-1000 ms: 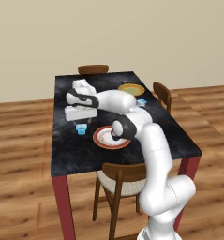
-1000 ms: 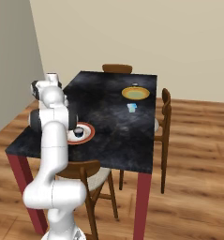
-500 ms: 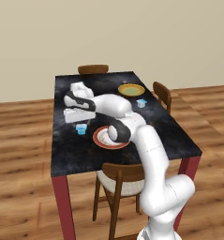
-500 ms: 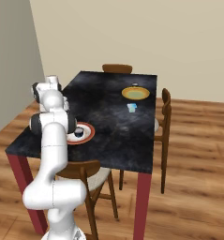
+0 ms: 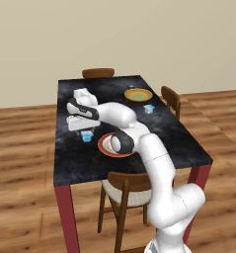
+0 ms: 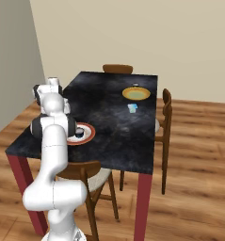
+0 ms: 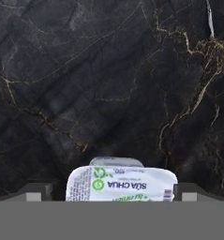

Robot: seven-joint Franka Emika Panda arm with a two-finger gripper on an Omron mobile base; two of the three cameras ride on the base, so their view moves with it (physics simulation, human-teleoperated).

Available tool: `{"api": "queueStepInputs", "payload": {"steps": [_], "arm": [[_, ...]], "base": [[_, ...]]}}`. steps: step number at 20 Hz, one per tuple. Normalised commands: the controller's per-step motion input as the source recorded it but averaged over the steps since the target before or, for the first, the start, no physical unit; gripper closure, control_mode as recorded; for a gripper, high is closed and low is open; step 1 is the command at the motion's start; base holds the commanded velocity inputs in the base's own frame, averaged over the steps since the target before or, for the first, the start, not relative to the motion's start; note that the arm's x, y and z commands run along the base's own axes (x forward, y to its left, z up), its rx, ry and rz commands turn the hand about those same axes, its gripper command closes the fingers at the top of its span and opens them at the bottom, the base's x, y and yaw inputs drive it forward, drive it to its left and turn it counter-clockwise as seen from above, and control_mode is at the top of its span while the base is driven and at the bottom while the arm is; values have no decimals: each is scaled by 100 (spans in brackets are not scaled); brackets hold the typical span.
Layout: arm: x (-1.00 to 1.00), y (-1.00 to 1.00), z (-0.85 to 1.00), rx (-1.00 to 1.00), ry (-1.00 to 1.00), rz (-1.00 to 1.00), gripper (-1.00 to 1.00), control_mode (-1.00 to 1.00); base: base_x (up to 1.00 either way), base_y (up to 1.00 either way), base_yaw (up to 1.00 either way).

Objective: Place two yogurt containers on each plate.

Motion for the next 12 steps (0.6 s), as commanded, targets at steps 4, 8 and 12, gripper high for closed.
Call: {"api": "queueStepInputs", "payload": {"steps": [4, 8, 12], "arm": [[8, 0, -7, 0, -3, 0, -100, -100], [-3, -1, -11, 0, -1, 0, -100, -100], [-12, -2, -4, 0, -2, 0, -100, -100]], "base": [[0, 0, 0], [0, 0, 0], [0, 0, 0]]}}
